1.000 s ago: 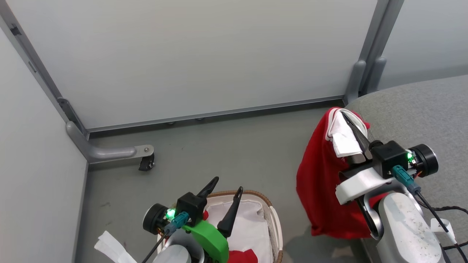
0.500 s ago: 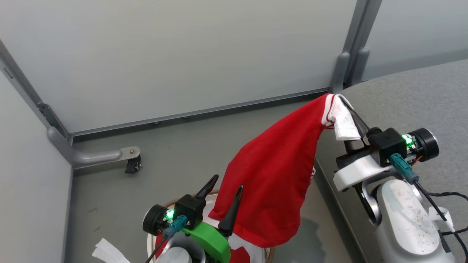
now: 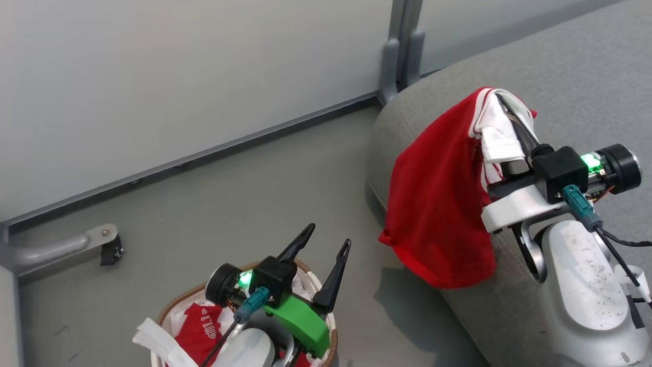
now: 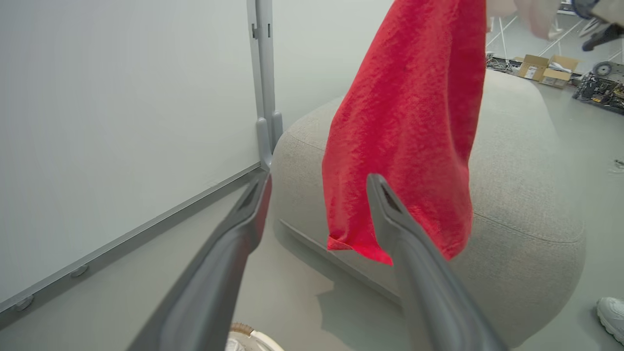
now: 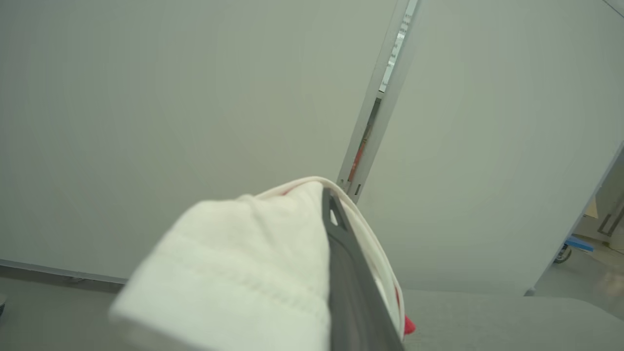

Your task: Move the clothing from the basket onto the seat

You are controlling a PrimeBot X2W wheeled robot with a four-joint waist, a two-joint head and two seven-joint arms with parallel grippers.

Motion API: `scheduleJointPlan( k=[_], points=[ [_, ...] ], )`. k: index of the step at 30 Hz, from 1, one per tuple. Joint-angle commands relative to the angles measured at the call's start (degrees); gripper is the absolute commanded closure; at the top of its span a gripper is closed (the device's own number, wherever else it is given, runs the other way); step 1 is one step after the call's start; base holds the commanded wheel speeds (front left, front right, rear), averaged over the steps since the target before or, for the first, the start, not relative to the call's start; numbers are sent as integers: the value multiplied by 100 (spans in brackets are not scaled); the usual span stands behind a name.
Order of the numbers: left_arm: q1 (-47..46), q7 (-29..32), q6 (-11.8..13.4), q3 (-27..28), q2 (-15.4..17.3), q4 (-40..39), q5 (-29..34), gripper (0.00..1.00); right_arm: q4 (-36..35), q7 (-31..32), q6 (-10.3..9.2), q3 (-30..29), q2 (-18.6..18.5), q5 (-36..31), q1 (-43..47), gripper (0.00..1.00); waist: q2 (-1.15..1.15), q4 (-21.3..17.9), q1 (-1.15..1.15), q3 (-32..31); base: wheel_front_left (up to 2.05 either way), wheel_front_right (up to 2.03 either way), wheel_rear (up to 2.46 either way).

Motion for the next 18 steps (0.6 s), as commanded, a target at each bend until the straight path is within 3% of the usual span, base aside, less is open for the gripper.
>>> scheduleJointPlan(
  k=[1, 9, 18],
  points=[
    [-126, 1, -16, -1, 24, -1, 52, 0, -40, -12, -8, -44, -20, -32, -89, 100, 0, -562, 0, 421, 0, 0, 0],
    [-386, 1, -28, -134, 27, 5, 224, 0, -112, -12, -8, -274, -51, -29, -268, 100, 0, -874, 0, 833, 0, 0, 0],
    [-713, 1, -27, -310, 114, 37, 332, 0, 8, -12, -8, -525, -150, -89, -1085, 100, 0, -694, 0, 1443, 0, 0, 0]
  ],
)
